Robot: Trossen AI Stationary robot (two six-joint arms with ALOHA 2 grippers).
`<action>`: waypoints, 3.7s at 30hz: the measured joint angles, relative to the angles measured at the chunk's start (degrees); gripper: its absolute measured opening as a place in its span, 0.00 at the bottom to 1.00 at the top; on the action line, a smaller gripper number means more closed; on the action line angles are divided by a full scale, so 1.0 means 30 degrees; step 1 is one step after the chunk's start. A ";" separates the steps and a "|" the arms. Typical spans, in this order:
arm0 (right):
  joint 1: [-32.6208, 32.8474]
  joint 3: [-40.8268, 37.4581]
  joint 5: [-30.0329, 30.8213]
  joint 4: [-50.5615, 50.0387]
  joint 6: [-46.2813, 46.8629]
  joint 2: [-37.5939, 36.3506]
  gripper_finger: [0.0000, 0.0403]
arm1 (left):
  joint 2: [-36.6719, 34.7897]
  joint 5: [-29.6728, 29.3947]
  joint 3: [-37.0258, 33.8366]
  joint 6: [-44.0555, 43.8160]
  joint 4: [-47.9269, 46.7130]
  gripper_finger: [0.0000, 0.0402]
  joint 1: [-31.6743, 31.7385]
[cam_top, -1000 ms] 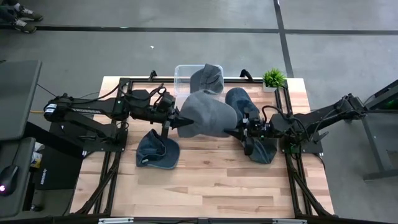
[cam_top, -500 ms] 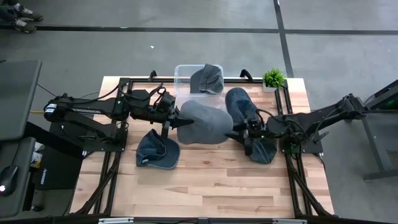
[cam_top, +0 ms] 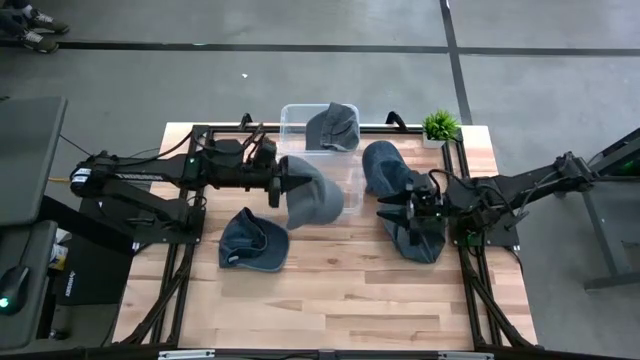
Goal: Pick & Place hat
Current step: Put the gray cap into the top transparent bin
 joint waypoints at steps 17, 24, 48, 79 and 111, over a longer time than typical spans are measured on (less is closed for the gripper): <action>0.0022 0.0000 0.3878 0.7811 -0.9161 0.3877 0.48 | -0.0007 -0.0607 0.0000 -0.1734 0.0683 0.00 0.2792; 0.0022 0.0000 0.5788 1.3989 -1.6193 0.6746 0.48 | -0.0015 -0.1190 0.0000 -0.1882 0.1401 0.00 0.3705; -0.1423 0.7428 1.3446 1.6832 -3.0999 1.5769 0.48 | 0.0000 -0.2144 0.0000 -0.3223 0.5198 0.00 0.4654; -0.2231 0.8131 1.2147 1.8619 -3.3691 1.6116 0.48 | 0.0000 -0.1250 0.0000 -0.3454 0.5202 0.00 0.4618; -0.0812 0.8123 1.7165 2.4169 -3.5064 1.6007 0.48 | 0.0301 -0.1555 0.0007 -0.3573 0.5386 0.00 0.4625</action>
